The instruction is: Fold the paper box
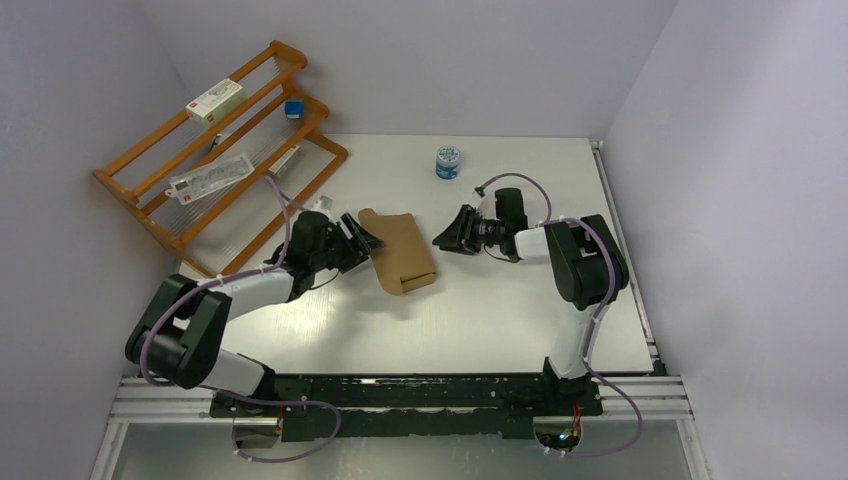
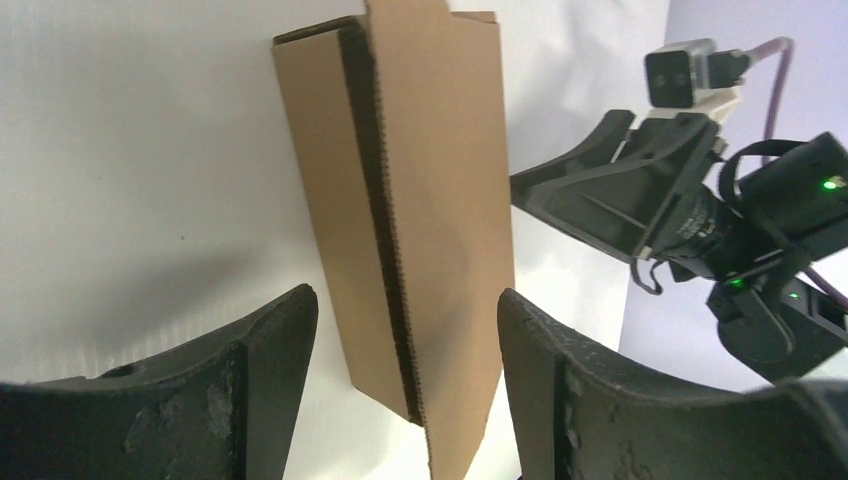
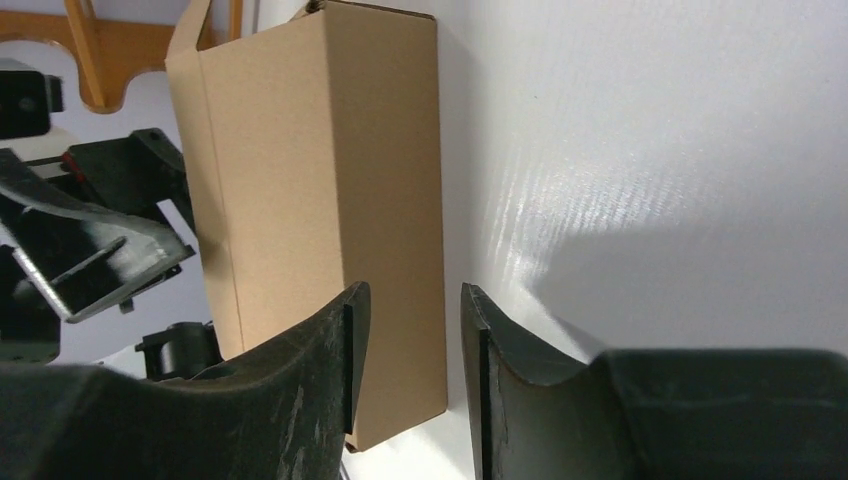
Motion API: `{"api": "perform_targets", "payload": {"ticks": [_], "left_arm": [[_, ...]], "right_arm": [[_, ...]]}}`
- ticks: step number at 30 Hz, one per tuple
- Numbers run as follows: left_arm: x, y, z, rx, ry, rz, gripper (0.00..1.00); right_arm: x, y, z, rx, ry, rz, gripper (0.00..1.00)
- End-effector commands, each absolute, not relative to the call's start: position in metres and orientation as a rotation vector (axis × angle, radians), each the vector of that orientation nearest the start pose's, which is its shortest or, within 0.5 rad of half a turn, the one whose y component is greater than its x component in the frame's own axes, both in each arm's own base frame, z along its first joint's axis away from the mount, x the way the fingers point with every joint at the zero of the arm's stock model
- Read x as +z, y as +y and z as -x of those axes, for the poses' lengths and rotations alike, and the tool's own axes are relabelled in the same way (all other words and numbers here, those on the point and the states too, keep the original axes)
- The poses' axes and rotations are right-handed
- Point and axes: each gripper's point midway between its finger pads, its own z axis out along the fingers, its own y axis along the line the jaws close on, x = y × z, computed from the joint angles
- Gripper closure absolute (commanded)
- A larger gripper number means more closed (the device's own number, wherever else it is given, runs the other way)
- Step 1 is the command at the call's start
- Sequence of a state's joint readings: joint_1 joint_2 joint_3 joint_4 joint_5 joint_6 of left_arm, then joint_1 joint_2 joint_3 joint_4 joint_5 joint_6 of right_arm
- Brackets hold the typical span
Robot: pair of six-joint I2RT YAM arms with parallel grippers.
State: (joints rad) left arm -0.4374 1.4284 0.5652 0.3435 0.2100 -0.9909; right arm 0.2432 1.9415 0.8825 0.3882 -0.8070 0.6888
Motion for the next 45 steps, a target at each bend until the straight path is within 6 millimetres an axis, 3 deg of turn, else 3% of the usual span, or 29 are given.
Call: {"api": "perform_targets", "payload": {"ticks": [1, 9, 17, 25, 32, 36, 45], "left_arm": [[0.072, -0.224, -0.315, -0.985, 2.258, 0.463, 0.29], [0.053, -0.221, -0.311, -0.963, 2.289, 0.476, 0.37], [0.046, -0.222, -0.307, -0.973, 2.303, 0.469, 0.42], [0.042, -0.223, -0.306, -0.995, 2.307, 0.471, 0.42], [0.043, -0.225, -0.305, -1.023, 2.299, 0.466, 0.42], [0.05, -0.228, -0.304, -1.052, 2.284, 0.45, 0.41], [0.08, -0.234, -0.303, -1.129, 2.215, 0.381, 0.31]], "right_arm": [[0.06, 0.24, -0.364, 1.399, 2.311, -0.027, 0.57], [0.084, 0.251, -0.361, 1.492, 2.245, 0.011, 0.56], [0.08, 0.269, -0.356, 1.558, 2.249, 0.034, 0.56], [0.061, 0.276, -0.352, 1.579, 2.29, 0.038, 0.59], [0.037, 0.274, -0.345, 1.584, 2.341, 0.023, 0.7], [0.026, 0.271, -0.34, 1.601, 2.363, 0.004, 0.76], [0.014, 0.254, -0.337, 1.654, 2.369, -0.044, 0.77]]}}
